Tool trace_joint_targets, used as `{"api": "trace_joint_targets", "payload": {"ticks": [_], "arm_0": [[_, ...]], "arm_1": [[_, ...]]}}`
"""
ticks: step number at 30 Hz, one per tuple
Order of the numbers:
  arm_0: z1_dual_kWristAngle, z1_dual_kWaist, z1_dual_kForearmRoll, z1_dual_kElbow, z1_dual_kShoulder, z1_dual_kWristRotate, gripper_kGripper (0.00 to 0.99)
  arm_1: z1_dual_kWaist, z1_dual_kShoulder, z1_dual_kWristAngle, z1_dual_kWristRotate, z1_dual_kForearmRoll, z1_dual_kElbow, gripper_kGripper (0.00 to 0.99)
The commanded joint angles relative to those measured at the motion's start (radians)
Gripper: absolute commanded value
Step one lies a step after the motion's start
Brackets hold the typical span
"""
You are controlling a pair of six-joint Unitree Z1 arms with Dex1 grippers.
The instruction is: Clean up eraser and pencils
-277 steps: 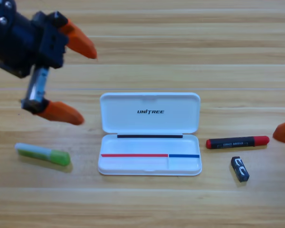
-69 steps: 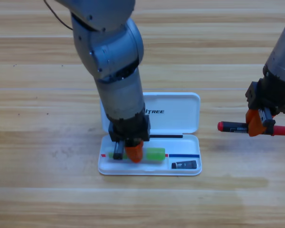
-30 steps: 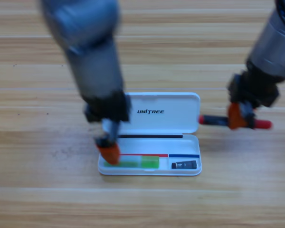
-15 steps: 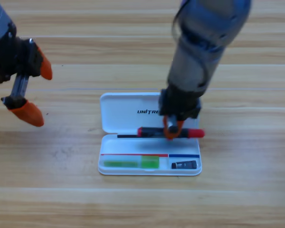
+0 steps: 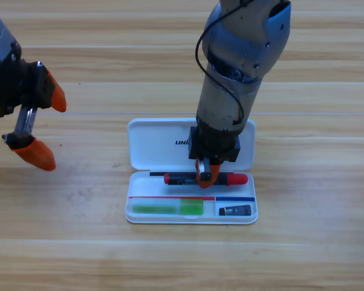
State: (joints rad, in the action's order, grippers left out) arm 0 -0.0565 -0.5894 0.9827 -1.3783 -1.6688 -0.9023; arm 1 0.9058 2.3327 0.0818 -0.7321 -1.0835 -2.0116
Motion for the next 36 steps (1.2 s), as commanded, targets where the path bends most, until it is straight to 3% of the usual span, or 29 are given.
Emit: {"api": "trace_joint_targets", "payload": {"ticks": [1, 4, 5, 10, 16, 21, 23, 26, 27, 32, 36], "arm_0": [[-0.009, 0.017, -0.032, 0.031, -0.017, -0.009, 0.988], [-0.009, 0.017, -0.038, 0.035, -0.017, -0.009, 0.989], [-0.009, 0.017, -0.038, 0.035, -0.017, -0.009, 0.989], [-0.009, 0.017, -0.042, 0.031, -0.017, -0.009, 0.989], [-0.02, 0.069, -0.11, -0.004, -0.031, -0.01, 0.965], [-0.091, 0.164, -0.142, -0.114, -0.12, -0.059, 0.733], [-0.135, 0.198, -0.142, -0.171, -0.175, -0.102, 0.532], [-0.22, 0.238, -0.147, -0.249, -0.262, -0.15, 0.097], [-0.247, 0.249, -0.159, -0.26, -0.285, -0.159, 0.0], [-0.407, 0.299, -0.282, -0.237, -0.364, -0.164, 0.0], [-0.49, 0.31, -0.292, -0.258, -0.448, -0.156, 0.0]], "arm_1": [[0.018, 0.05, -0.017, 0.016, -0.01, 0.005, 0.334], [0.018, 0.034, -0.017, 0.03, -0.012, 0.014, 0.795], [0.018, 0.028, -0.016, 0.034, -0.01, 0.017, 0.848], [0.018, -0.039, 0.007, 0.043, -0.01, 0.053, 0.91], [0.021, -0.273, 0.153, 0.077, -0.009, 0.171, 0.946], [0.021, -0.515, 0.26, 0.181, 0.117, 0.379, 0.946], [0.019, -0.616, 0.288, 0.218, 0.203, 0.485, 0.956], [0.021, -0.743, 0.335, 0.273, 0.315, 0.623, 0.959], [0.021, -0.771, 0.352, 0.289, 0.338, 0.656, 0.96], [0.019, -0.823, 0.372, 0.303, 0.381, 0.728, 0.96], [0.021, -0.809, 0.374, 0.304, 0.381, 0.731, 0.96]]}}
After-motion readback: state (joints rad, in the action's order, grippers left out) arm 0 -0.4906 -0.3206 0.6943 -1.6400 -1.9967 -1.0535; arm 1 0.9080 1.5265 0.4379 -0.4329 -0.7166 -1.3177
